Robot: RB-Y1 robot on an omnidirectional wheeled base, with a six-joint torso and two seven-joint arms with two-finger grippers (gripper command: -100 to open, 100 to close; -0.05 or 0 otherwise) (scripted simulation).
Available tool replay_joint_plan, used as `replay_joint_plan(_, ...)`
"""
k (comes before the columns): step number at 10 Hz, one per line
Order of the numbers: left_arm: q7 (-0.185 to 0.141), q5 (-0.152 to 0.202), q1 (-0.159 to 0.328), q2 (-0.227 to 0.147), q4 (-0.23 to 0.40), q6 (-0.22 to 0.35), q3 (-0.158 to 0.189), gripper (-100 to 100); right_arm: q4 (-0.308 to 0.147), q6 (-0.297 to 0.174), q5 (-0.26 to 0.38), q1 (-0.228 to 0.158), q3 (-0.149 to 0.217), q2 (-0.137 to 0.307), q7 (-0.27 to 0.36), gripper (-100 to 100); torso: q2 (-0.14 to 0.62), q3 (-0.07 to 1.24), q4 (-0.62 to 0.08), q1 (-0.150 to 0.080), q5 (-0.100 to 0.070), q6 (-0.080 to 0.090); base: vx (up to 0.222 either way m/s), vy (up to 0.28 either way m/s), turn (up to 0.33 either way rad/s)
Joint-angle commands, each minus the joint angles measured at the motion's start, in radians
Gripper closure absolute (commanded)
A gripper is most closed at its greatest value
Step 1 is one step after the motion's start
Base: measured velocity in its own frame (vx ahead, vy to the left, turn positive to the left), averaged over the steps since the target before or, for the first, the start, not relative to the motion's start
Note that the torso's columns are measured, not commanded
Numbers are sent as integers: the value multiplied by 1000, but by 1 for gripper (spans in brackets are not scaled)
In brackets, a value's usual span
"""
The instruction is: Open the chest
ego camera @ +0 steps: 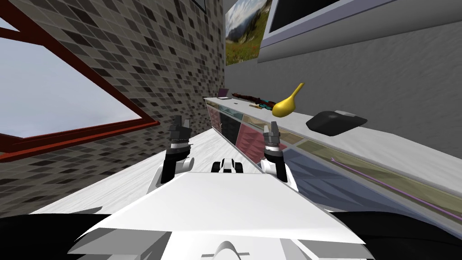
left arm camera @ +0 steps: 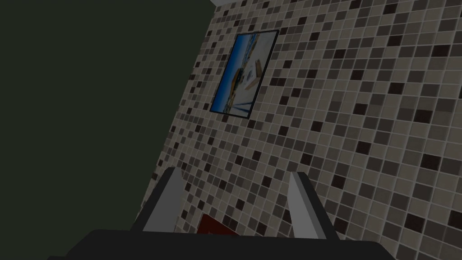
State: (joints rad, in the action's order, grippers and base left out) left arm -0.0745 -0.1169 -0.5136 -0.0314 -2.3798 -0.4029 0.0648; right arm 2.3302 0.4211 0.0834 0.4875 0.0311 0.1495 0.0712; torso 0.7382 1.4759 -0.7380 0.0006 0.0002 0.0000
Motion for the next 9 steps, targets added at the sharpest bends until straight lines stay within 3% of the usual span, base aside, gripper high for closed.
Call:
replay_joint_plan(1, 0, 0, 0, 0, 0, 0, 0, 0, -16, -19, 81, -15, -2, 48, 79, -100, 0, 0, 0, 0, 0, 0, 98, 83, -149)
replay_joint_plan(9, 0, 0, 0, 0, 0, 0, 0, 0, -45, -50, 262, -47, -3, 104, 251, -100, 0, 0, 0, -1, 0, 0, 52, 59, -89)
